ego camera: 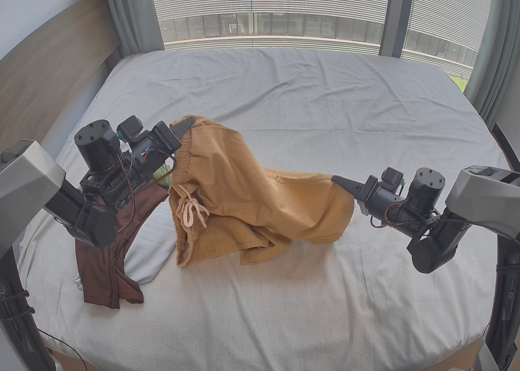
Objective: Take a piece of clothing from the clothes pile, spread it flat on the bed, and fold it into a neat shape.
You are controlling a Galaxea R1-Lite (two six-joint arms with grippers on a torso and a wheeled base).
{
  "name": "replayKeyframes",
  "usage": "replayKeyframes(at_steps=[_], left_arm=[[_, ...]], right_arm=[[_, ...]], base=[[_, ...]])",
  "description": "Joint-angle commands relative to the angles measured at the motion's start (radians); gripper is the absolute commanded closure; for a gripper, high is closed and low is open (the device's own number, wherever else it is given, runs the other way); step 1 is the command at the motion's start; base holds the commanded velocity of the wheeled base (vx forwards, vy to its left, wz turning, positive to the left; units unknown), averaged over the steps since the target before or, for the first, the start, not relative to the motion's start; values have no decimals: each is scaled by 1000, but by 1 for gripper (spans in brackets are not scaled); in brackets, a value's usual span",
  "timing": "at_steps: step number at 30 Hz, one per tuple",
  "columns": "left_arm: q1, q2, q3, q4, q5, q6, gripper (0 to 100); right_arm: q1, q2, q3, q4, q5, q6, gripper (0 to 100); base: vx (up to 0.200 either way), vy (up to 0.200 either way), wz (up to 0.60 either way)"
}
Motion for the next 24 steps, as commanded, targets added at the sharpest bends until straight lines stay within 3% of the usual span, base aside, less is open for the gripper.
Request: replayKeyframes(at_steps=[1,8,13,18,24], left_arm=[[-6,-50,-66,-20,-1,-1,100],[-6,-114,-84,-34,-6,-1,100],[0,-108,-64,-92,-2,-11,100],[3,-81,33,-213,-7,-99,100],[8,-42,33,-218,-1,-102,100]], right_arm=[[-27,-178,60,2,4,-62,100],[-56,-289,140,4,8,-140,100],[-77,-307,145,4,12,-148,100],[-102,-301,140,4,13,-147,100],[-94,-293,145,2,13,-148,100]], base=[[0,0,0],[0,0,0],[0,0,0],[0,0,0],[0,0,0]])
